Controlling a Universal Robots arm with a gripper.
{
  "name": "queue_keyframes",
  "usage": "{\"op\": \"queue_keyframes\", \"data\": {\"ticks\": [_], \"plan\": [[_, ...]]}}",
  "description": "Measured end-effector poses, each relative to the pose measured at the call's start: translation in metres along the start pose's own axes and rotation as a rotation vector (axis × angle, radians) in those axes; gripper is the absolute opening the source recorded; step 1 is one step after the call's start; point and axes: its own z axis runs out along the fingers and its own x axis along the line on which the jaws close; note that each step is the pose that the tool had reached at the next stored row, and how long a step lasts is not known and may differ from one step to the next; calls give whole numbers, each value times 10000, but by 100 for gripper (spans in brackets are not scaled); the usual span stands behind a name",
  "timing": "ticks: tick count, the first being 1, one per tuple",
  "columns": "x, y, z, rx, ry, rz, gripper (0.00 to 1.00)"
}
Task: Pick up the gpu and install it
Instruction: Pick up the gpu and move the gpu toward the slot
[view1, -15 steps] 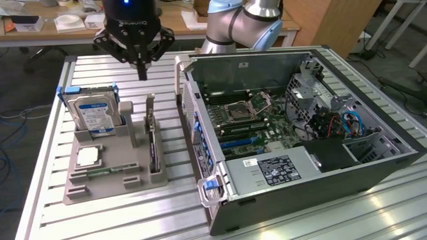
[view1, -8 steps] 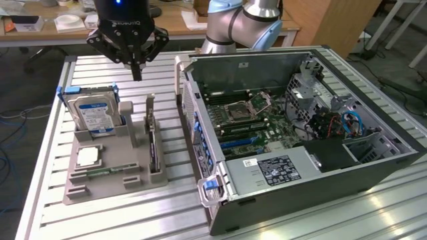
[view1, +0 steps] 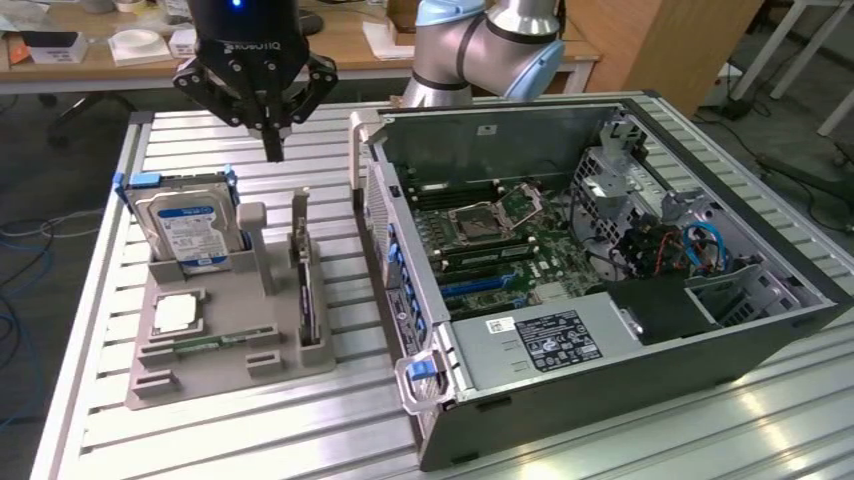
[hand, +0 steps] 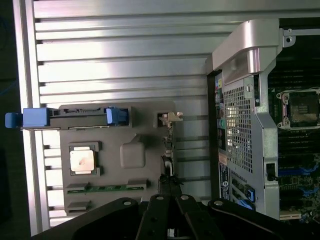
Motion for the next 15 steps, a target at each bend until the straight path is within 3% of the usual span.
{"op": "queue_keyframes", "data": {"ticks": [3,6,8,11,14,15], "plan": [[0,0,0,0,0,0,11],[0,0,0,-1,-1,0,29],[0,0,0,0,0,0,29],[0,0,0,0,0,0,47],[0,0,0,3,-1,0,53],[2,0,2,25,-1,-13,59]]}}
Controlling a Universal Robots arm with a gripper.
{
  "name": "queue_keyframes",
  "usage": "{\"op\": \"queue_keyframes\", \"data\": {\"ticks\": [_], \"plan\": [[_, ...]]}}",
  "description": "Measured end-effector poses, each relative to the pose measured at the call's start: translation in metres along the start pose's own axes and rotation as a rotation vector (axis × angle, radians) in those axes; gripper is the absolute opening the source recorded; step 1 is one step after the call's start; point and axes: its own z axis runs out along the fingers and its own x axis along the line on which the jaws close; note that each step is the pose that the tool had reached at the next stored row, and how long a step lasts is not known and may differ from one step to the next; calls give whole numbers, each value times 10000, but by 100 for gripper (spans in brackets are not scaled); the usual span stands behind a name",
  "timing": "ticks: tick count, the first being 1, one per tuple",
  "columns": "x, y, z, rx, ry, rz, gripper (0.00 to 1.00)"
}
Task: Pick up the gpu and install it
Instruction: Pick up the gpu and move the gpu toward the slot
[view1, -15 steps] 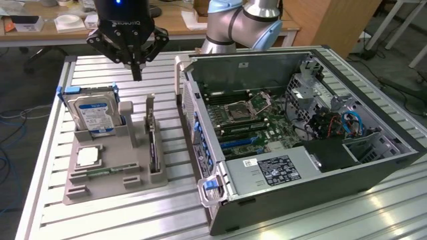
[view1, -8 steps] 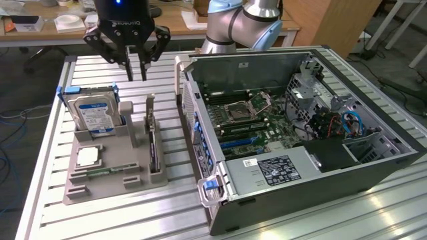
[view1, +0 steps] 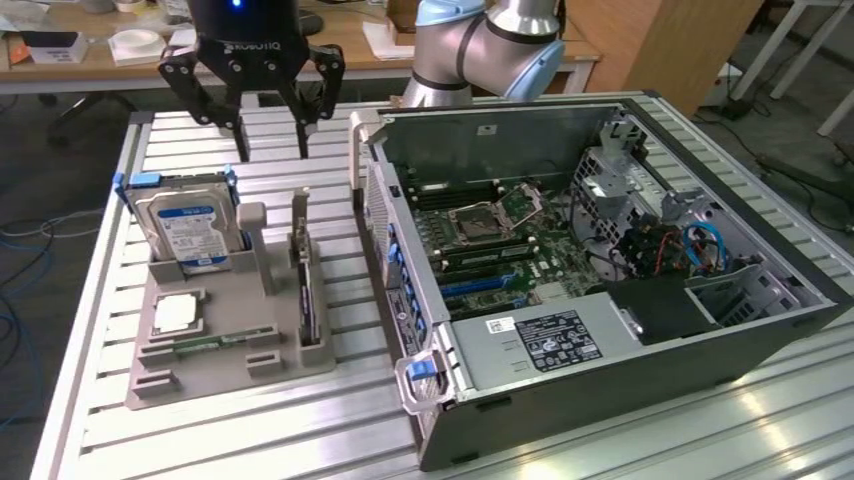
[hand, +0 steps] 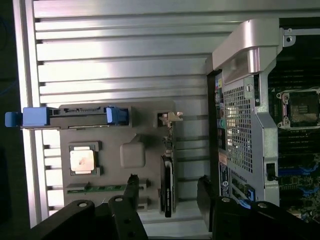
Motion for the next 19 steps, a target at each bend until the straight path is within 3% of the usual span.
{"op": "queue_keyframes", "data": {"ticks": [3,9,13,19], "plan": [[0,-2,11,59,46,-224,59],[-1,-14,52,69,304,-893,59],[-1,-47,123,69,309,-916,59],[-10,-199,228,67,306,-914,59]]}}
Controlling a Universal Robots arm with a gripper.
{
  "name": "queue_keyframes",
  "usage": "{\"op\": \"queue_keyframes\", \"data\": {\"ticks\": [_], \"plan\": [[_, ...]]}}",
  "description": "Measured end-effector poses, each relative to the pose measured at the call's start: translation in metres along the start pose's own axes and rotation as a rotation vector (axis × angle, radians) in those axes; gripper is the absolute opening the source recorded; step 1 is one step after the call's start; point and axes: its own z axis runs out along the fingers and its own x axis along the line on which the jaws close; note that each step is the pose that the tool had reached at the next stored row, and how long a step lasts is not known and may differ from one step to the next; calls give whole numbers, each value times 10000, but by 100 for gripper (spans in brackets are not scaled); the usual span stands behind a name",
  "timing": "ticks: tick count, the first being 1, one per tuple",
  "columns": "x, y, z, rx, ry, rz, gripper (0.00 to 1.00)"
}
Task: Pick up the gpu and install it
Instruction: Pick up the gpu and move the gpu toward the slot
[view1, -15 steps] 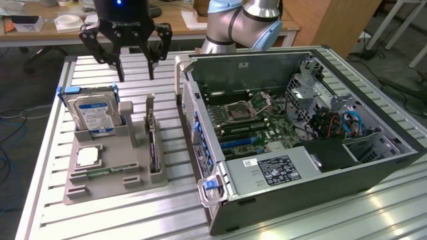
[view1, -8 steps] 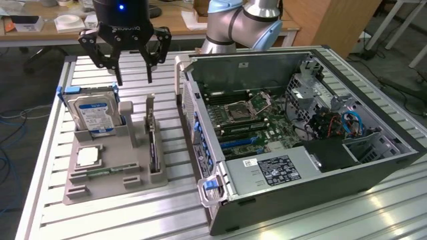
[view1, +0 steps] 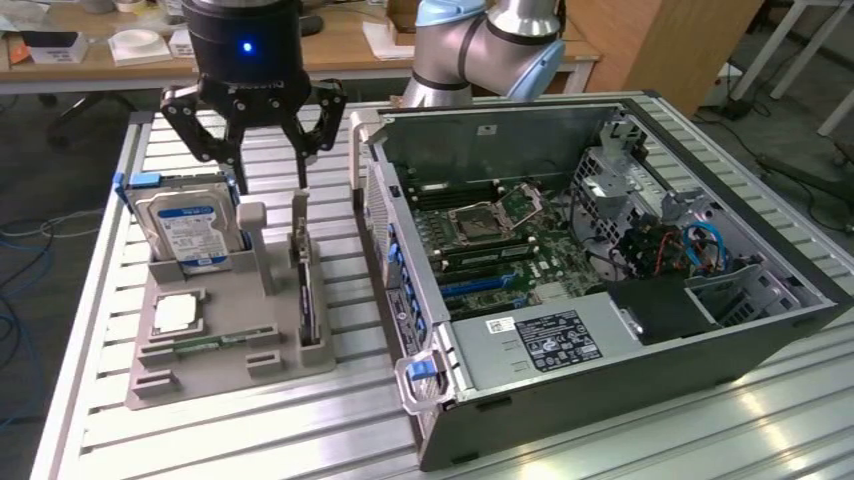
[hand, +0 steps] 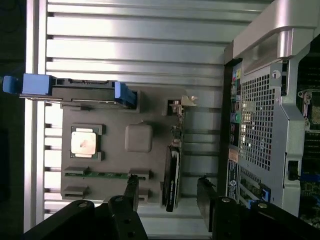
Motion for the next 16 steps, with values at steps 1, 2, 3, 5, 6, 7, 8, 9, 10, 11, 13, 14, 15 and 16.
{"op": "queue_keyframes", "data": {"ticks": [1,2,3,5,6,7,8,9,10,11,13,14,15,16], "plan": [[-1,-2,17,2,2,7,59],[-2,-6,34,3,3,16,59],[-3,-9,51,2,1,24,59],[-8,-18,88,4,2,35,59],[-9,-23,106,3,1,38,59],[-9,-26,124,3,1,41,59],[-9,-30,142,2,0,42,59],[-9,-34,161,3,0,43,59],[-9,-37,179,2,0,44,59],[-9,-41,196,2,0,44,59],[-9,-47,233,3,1,45,59],[-9,-50,251,3,0,45,59],[-9,-53,269,3,0,45,59],[-9,-56,287,3,1,45,59]]}}
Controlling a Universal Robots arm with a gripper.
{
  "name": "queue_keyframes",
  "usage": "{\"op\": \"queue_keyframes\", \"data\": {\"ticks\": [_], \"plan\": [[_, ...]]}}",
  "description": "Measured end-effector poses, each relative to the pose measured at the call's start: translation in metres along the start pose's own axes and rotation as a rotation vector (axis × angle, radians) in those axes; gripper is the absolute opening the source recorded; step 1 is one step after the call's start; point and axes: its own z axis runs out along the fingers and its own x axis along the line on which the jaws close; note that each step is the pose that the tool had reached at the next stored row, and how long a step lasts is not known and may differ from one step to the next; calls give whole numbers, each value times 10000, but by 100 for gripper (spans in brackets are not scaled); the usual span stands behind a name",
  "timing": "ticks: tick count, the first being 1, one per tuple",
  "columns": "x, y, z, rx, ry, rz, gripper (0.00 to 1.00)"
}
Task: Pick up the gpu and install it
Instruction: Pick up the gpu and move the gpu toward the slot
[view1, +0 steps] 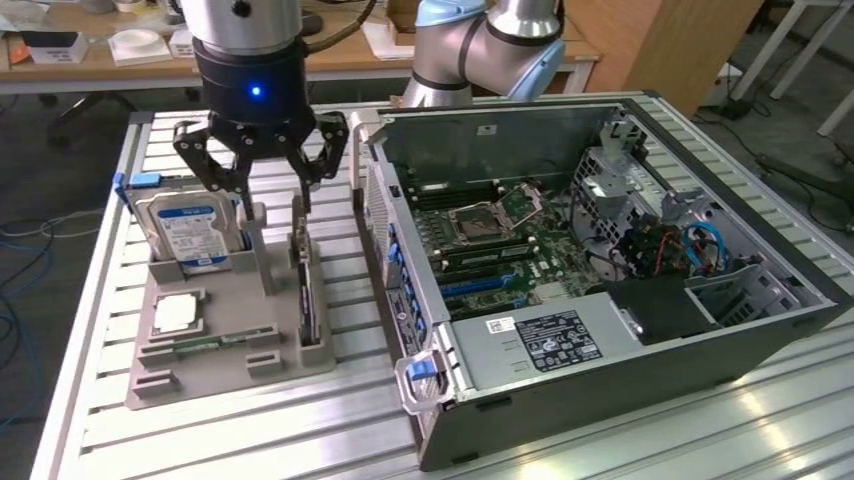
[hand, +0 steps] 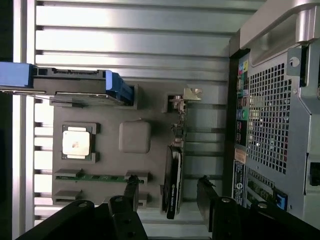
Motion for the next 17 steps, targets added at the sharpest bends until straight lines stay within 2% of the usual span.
{"op": "queue_keyframes", "data": {"ticks": [17], "plan": [[-9,-65,306,-1,-2,2,59]]}}
